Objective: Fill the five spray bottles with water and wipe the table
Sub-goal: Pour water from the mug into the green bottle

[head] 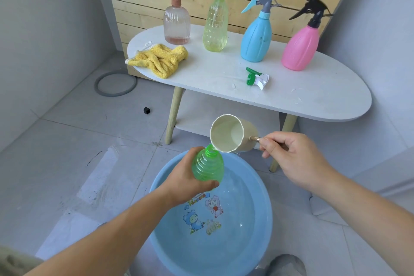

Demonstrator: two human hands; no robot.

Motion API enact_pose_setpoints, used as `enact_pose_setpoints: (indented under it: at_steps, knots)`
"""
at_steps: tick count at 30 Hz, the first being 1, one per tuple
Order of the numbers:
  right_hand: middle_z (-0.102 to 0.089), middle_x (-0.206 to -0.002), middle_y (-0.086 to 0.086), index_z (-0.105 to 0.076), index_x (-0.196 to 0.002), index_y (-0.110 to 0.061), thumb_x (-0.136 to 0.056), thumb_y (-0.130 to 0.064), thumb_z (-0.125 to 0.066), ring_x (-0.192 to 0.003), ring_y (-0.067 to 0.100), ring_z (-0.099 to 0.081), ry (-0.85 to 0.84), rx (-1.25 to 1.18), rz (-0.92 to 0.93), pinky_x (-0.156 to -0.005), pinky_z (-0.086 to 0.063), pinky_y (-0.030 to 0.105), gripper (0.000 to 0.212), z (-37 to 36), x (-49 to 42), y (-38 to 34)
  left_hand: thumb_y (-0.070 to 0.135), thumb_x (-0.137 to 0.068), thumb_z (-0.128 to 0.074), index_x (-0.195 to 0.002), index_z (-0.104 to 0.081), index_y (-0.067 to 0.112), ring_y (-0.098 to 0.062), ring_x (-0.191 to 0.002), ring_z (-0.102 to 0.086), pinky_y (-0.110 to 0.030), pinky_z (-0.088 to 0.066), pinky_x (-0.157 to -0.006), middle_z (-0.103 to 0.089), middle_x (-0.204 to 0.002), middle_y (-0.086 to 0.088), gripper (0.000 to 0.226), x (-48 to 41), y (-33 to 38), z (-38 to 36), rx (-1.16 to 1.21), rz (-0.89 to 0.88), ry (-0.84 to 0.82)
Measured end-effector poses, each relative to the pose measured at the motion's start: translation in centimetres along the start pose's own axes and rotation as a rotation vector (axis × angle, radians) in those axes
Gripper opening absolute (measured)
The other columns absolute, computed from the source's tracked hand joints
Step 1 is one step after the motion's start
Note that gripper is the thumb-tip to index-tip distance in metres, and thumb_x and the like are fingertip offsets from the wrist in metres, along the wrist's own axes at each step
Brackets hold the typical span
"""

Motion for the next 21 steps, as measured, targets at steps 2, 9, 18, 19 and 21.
enact_pose_setpoints:
  at_steps: [2, 9, 18, 19, 21]
  knots:
    - [-0.070, -0.070, -0.008, -0.070, -0.077, -0.026, -0.097, -0.028, -0.056, -0.060, -0.006, -0.054, 0.006, -0.005, -0.001, -0.058, -0.036, 0.005, 0.025, 0.08, 0.01, -0.20, 0.016, -0.072, -0.090, -0.133, -0.049, 0.032, -0.007, -0.101, -0.063, -0.007, -0.049, -0.066, -0.064, -0.116, 0.007, 0.075, 0.00, -0.05, 0.05, 0.003, 0.001, 0.002]
    - [-0.069, -0.072, -0.009, -0.069, -0.075, -0.031, -0.096, -0.032, -0.057, -0.059, -0.001, -0.052, 0.020, -0.001, 0.034, -0.058, -0.038, 0.009, 0.024, 0.27, -0.07, -0.34, 0.018, -0.071, -0.091, -0.134, -0.048, 0.033, -0.011, -0.104, -0.064, -0.010, -0.052, -0.067, -0.064, -0.117, 0.007, 0.078, -0.14, -0.45, 0.10, 0.010, 0.002, 0.012]
    - [-0.069, -0.071, -0.010, -0.070, -0.077, -0.033, -0.095, -0.030, -0.059, -0.066, -0.002, -0.058, 0.025, 0.001, 0.081, -0.061, -0.040, 0.008, 0.021, 0.31, -0.21, -0.49, 0.022, -0.070, -0.092, -0.134, -0.047, 0.035, -0.008, -0.104, -0.063, -0.010, -0.052, -0.069, -0.063, -0.116, 0.011, 0.078, -0.25, -0.66, 0.03, -0.010, 0.009, 0.010]
    - [-0.069, -0.071, -0.010, -0.070, -0.077, -0.032, -0.095, -0.029, -0.059, -0.066, -0.002, -0.058, 0.028, -0.001, 0.084, -0.061, -0.040, 0.008, 0.021, 0.34, -0.25, -0.52, 0.021, -0.071, -0.091, -0.134, -0.047, 0.034, -0.008, -0.103, -0.063, -0.010, -0.052, -0.068, -0.063, -0.116, 0.010, 0.078, -0.24, -0.71, -0.01, -0.009, 0.012, 0.011]
    - [-0.068, -0.070, -0.011, -0.070, -0.079, -0.031, -0.095, -0.027, -0.059, -0.065, -0.003, -0.057, 0.033, 0.002, 0.094, -0.061, -0.040, 0.008, 0.021, 0.37, -0.33, -0.59, 0.020, -0.071, -0.091, -0.134, -0.047, 0.033, -0.008, -0.102, -0.063, -0.010, -0.052, -0.067, -0.063, -0.116, 0.008, 0.079, -0.27, -0.80, -0.06, -0.012, 0.014, 0.015]
Point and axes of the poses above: each hand's wrist, its own x-axis away from the middle knuckle, its own z-axis out of the back of the hand, y = z × x, the point moved 4 cm from there along -x, towards the middle knuckle
